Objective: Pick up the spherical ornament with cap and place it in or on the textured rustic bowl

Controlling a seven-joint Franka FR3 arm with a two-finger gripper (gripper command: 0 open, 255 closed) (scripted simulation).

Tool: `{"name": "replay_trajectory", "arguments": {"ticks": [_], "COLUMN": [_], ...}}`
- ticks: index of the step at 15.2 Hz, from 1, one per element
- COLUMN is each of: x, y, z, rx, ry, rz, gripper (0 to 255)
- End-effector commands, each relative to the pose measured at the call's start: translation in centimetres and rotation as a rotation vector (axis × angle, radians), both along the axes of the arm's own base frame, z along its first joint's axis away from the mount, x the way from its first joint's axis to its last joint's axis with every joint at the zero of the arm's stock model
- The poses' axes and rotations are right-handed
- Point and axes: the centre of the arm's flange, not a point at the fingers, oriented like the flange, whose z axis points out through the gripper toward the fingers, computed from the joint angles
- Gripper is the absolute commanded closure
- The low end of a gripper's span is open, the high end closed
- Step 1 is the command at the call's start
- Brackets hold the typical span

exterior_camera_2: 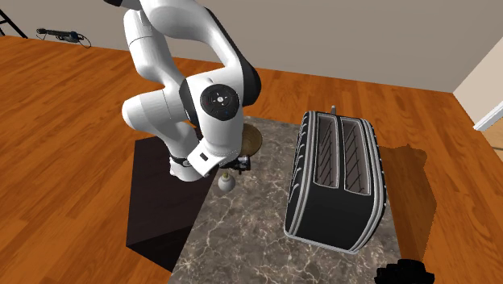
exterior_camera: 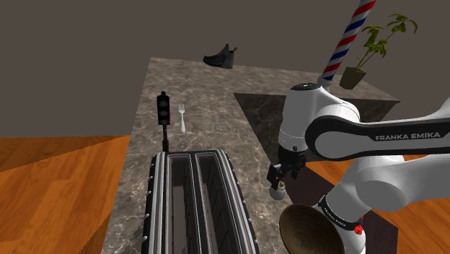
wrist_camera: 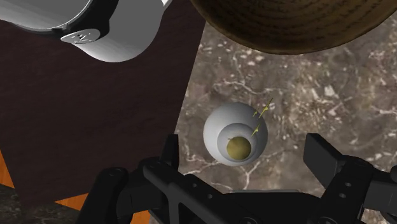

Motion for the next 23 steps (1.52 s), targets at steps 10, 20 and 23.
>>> {"name": "replay_trajectory", "arguments": {"ticks": [10, 20, 23], "x": [0.0, 0.0, 0.0], "y": [0.0, 0.0, 0.0], "z": [0.0, 4.2, 5.8], "rx": [0.0, 0.0, 0.0], "ry": [0.0, 0.0, 0.0], "rz": [0.0, 0.0, 0.0], "gripper": [255, 255, 255]}}
